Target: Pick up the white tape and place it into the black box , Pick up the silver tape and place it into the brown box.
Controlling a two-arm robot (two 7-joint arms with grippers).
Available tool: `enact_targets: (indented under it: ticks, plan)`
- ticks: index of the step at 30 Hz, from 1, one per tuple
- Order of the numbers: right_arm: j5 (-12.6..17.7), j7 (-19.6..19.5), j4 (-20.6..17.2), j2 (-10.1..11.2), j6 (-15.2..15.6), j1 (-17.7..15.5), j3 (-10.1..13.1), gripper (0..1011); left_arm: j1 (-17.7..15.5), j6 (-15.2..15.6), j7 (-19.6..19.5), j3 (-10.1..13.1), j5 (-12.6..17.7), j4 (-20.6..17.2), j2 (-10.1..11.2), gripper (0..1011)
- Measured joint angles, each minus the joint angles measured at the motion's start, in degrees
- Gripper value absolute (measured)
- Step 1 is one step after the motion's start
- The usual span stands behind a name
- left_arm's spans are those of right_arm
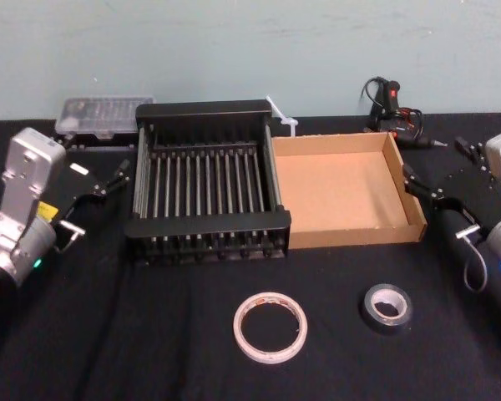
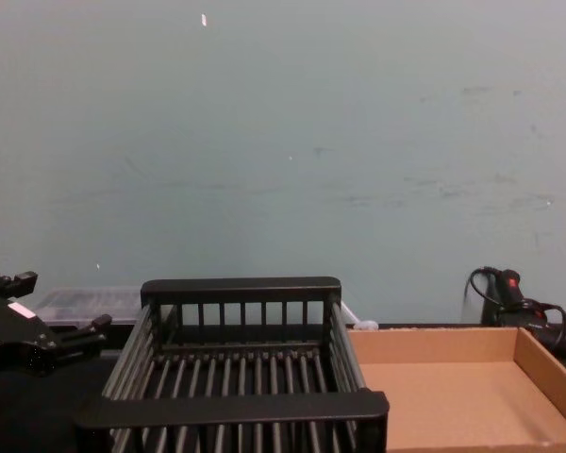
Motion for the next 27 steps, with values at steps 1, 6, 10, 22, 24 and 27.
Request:
enact_targets:
  ticks: [1,6,10,22,24,27]
  plan:
    - [0.6,0.4,-0.9,0.2,0.4,-0.7,0.6,1000,0.0,0.0,0.0,0.0,0.0,0.0,0.0,1001]
    - [2.3,1.6,-3.5,0.7,1.7,-2.9,2.1,1000,0.0,0.0,0.0,0.0,0.0,0.0,0.0,1001]
    - [3.3,2.4,-6.0,1.4,2.8,-4.8,3.3,1000,0.0,0.0,0.0,0.0,0.0,0.0,0.0,1001]
    - [7.2,5.0,-14.2,4.2,7.1,-12.4,7.7,1000,0.0,0.0,0.0,0.0,0.0,0.0,0.0,1001]
    - [8.2,5.7,-15.6,4.8,8.3,-14.0,8.7,1000,0.0,0.0,0.0,0.0,0.0,0.0,0.0,1001]
    - [9.2,6.4,-16.9,5.2,9.1,-15.3,9.6,1000,0.0,0.0,0.0,0.0,0.0,0.0,0.0,1001]
